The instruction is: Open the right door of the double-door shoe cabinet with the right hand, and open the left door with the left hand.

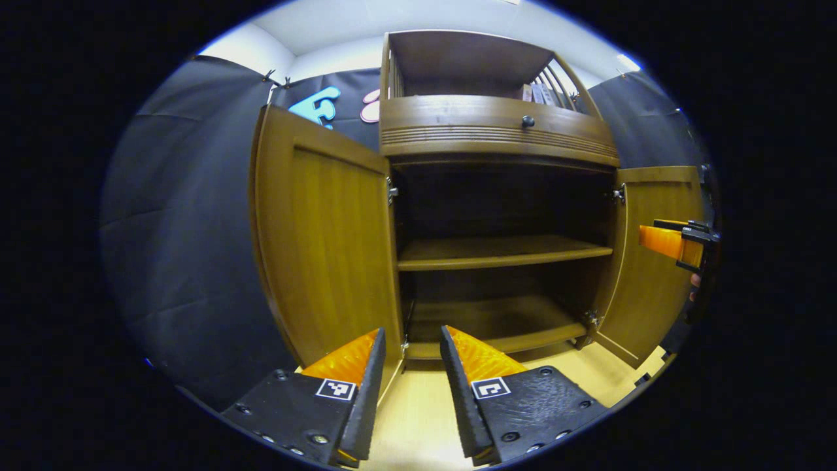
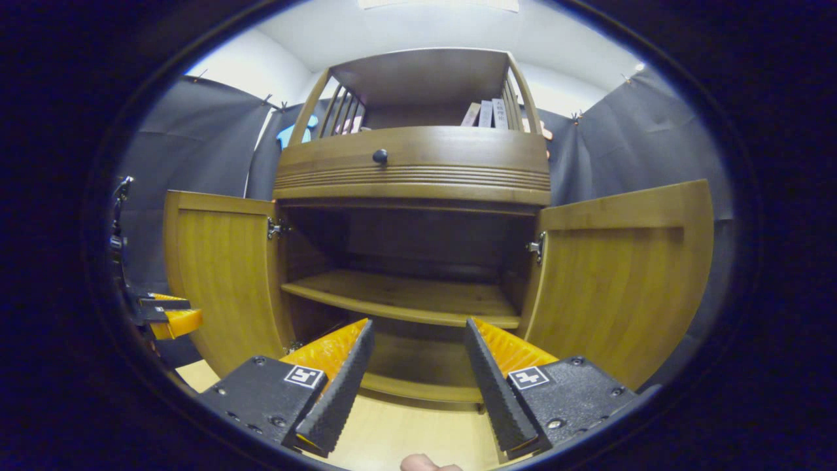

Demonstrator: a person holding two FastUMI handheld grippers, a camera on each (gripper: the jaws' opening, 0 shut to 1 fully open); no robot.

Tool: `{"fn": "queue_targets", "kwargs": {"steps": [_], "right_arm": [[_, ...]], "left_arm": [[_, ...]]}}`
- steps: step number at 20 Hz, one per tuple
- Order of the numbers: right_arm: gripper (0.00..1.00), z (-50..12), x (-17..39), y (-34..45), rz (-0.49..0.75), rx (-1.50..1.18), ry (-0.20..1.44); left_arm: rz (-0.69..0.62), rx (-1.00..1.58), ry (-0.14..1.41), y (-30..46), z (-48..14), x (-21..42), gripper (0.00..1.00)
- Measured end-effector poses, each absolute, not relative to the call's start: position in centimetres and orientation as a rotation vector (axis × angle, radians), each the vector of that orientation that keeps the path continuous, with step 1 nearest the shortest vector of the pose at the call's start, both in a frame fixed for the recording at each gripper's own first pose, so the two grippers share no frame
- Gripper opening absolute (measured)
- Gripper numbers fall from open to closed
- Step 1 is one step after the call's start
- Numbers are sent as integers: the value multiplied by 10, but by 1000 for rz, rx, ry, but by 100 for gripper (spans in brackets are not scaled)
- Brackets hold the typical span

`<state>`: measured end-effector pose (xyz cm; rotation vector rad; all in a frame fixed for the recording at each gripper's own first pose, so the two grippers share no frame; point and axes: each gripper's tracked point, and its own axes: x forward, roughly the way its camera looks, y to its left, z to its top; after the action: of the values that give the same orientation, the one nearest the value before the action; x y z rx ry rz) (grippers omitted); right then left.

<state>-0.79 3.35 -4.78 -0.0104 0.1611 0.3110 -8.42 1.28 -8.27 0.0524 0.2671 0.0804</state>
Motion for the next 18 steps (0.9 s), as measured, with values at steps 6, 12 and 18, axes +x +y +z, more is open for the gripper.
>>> {"fn": "queue_targets", "kwargs": {"steps": [6,12,18], "right_arm": [[88,-31,-11,19,278,-14,125],[90,-29,-13,-1,234,-4,135],[93,-29,-15,-12,204,7,146]], "left_arm": [[24,39,186,-15,-51,-68,80],[1,23,143,-39,-31,-60,100],[-3,15,142,-51,-30,-60,93]]}}
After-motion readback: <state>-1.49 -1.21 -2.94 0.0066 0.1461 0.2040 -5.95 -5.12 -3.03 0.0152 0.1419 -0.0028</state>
